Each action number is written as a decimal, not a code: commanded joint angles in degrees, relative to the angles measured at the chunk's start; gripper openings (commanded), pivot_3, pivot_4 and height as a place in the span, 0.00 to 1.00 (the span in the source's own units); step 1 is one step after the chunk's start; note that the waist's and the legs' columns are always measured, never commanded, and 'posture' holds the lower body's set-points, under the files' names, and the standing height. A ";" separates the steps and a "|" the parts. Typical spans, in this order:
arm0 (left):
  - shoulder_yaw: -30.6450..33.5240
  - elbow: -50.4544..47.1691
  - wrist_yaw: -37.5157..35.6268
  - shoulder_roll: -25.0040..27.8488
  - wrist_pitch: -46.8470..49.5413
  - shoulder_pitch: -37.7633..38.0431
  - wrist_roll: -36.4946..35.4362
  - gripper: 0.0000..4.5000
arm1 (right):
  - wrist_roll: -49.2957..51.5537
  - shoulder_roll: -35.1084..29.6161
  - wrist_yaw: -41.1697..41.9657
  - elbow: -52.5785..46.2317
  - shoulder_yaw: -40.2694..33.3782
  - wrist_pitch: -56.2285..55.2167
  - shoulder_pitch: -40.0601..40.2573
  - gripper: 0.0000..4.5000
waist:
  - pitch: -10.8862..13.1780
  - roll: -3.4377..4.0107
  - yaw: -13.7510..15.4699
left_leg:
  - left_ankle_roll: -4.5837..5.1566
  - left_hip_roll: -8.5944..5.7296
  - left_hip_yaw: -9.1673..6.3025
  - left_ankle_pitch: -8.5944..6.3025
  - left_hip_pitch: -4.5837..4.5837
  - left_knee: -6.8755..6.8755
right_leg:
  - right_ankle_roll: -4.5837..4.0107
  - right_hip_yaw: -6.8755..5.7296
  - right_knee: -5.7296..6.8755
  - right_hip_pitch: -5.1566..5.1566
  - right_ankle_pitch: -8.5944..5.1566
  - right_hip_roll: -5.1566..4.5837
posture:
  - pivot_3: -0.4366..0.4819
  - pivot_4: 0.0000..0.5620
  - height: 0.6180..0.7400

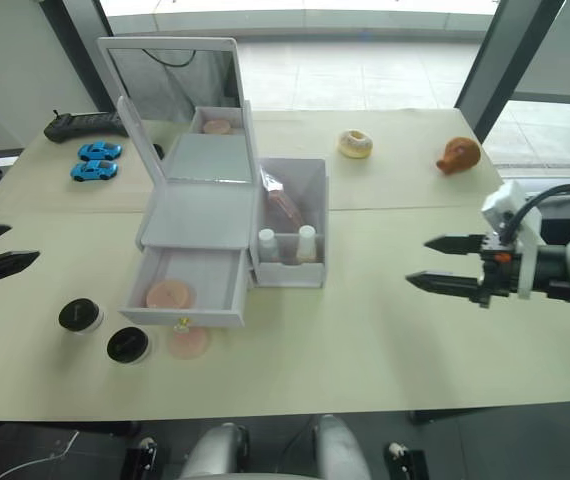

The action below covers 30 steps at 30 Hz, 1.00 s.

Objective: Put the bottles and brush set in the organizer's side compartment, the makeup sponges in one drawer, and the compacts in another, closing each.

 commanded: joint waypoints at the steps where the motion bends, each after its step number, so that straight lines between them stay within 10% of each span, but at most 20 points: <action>1: 3.06 5.06 2.14 1.10 -7.65 1.48 2.11 0.99 | -2.03 -0.23 3.04 6.38 -4.68 -4.59 1.17 1.00 | -0.01 -0.02 0.01 | 0.00 0.00 0.00 0.00 0.03 -0.01 | 0.02 -0.02 0.01 0.02 -0.02 -0.01 | 0.48 0.27 1.00; 14: -1.24 11.23 -1.52 1.20 -13.48 -1.19 4.20 0.99 | -1.90 3.27 5.51 14.22 -8.88 -7.56 -0.92 1.00 | -0.06 0.12 -0.41 | -0.01 -0.01 0.07 0.00 0.06 -0.03 | 0.16 0.07 0.16 0.01 -0.10 0.03 | 0.48 0.27 1.00; 23: 8.11 -23.91 -3.24 -3.80 -0.38 19.21 -3.97 0.99 | -1.20 5.31 5.56 -8.33 3.58 -5.70 -12.21 1.00 | -0.04 0.09 -0.96 | -0.02 0.05 0.00 -0.01 0.09 -0.04 | 0.19 0.07 0.54 -0.06 -0.28 0.04 | 0.48 0.27 1.00; 30: 15.26 -58.68 8.16 -23.81 8.77 41.94 -11.86 0.99 | 0.74 12.45 8.63 -10.39 12.53 -4.01 -28.01 1.00 | -0.09 -0.02 -1.13 | -0.01 0.02 0.07 -0.01 0.11 -0.04 | -0.08 0.07 0.50 -0.02 -0.15 -0.14 | 0.48 0.27 1.00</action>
